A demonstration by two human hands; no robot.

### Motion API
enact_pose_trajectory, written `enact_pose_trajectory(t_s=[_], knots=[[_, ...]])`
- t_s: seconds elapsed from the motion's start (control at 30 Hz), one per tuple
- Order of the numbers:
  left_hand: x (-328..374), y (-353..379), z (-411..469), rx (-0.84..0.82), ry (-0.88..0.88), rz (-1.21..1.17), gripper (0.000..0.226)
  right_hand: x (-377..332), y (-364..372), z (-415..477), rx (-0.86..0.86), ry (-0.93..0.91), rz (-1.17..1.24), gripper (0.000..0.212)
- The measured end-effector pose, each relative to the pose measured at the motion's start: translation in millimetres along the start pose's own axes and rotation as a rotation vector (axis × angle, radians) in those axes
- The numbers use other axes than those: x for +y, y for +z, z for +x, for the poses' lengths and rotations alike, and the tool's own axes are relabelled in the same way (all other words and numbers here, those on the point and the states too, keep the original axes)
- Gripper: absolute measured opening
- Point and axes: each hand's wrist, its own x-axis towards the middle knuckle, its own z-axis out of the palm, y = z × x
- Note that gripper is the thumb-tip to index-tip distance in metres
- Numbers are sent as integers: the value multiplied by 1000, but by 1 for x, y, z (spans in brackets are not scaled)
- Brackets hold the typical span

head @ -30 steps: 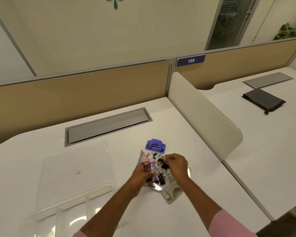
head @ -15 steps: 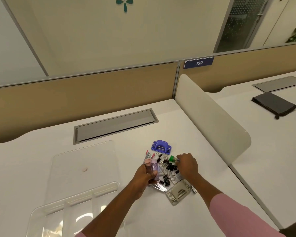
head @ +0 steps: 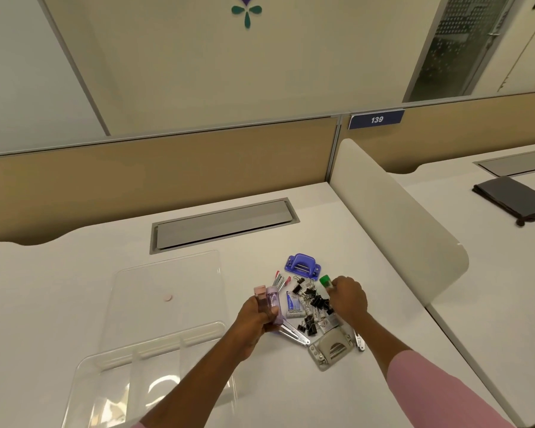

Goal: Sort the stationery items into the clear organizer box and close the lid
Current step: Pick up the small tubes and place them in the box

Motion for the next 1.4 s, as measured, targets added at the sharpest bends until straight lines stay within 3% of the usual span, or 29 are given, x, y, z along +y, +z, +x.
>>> enact_pose_trajectory(t_s=[0.13, 0.3, 0.5, 0.7, 0.87, 1.13, 1.23, 1.4], knots=[[2, -9, -4, 24, 6, -8, 31, -22, -12, -10, 15, 88, 444, 17], [7, -18, -15, 51, 20, -38, 33, -43, -21, -27, 41, 171, 738, 10], [11, -32, -30, 76, 37, -55, 33, -71, -30, -47, -133, 262, 1118, 14], [12, -60, -49, 96, 65, -32, 32, -107, -22, -78, -308, 191, 1295, 18], [15, -91, -72, 112, 98, -19, 31, -145, -5, -106, -447, 127, 1359, 32], [13, -150, -120, 158, 81, 44, 39, -202, 27, -153, -594, 49, 1241, 34], [9, -174, -135, 200, 71, 47, 32, -223, 37, -175, -624, 9, 1192, 28], [3, -208, -162, 262, 62, 79, 26, -255, 56, -204, -656, -41, 1132, 42]])
